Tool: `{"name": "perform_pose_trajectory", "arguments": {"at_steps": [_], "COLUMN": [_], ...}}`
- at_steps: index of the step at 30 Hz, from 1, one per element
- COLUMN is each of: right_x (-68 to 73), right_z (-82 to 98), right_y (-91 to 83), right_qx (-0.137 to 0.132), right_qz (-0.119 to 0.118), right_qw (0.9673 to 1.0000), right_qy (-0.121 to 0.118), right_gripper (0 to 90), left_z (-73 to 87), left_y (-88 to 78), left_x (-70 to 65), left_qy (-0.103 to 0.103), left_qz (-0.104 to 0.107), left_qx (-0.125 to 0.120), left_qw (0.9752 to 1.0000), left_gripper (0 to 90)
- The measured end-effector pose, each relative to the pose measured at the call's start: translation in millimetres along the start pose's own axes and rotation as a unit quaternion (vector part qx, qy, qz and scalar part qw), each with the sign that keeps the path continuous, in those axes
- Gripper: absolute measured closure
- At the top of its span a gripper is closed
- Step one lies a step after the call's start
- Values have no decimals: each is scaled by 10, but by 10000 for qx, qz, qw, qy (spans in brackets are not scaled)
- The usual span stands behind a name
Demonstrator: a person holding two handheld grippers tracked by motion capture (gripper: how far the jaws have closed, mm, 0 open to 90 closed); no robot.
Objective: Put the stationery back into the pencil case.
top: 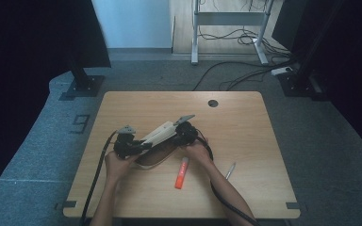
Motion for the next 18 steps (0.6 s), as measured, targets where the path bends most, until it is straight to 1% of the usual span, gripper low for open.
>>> {"name": "perform_pose_trajectory", "arguments": {"at_steps": [5, 9, 10, 13, 14, 15, 18], "right_x": [-7, -5, -2, 21, 33, 34, 56], "right_z": [-8, -8, -8, -7, -2, -8, -1], "right_y": [68, 117, 127, 129, 120, 110, 55], "right_qx": [30, 67, 53, 49, 81, 61, 101], "right_qz": [45, 55, 25, -129, -147, -141, -145], "right_qw": [10000, 10000, 10000, 9999, 9999, 9999, 9998], "right_qy": [26, 1, 24, 11, 33, -20, -50], "right_gripper": [450, 445, 437, 353, 327, 311, 289], "left_z": [-4, -3, -2, 0, -1, -1, 0], "left_y": [2, 2, 3, 4, 4, 3, 5], "left_x": [-11, -12, -12, -8, -8, -7, -6], "left_qy": [15, 21, 20, -6, -15, -16, -11], "left_qz": [9, 9, 6, 16, 22, 26, 15], "left_qx": [-5, 1, 4, 5, -1, -1, 2], "left_qw": [10000, 10000, 10000, 10000, 10000, 10000, 10000], "left_gripper": [732, 732, 732, 731, 731, 731, 731]}}
Point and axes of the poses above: each handheld gripper's, and its own axes: y roughly forward along the jaws, z roughly out of its underside, x roughly to its left, the point moved 10 cm from there along y, roughly forward along the jaws, and after that the axes turned 1 degree about z, right-handed, at the moved point
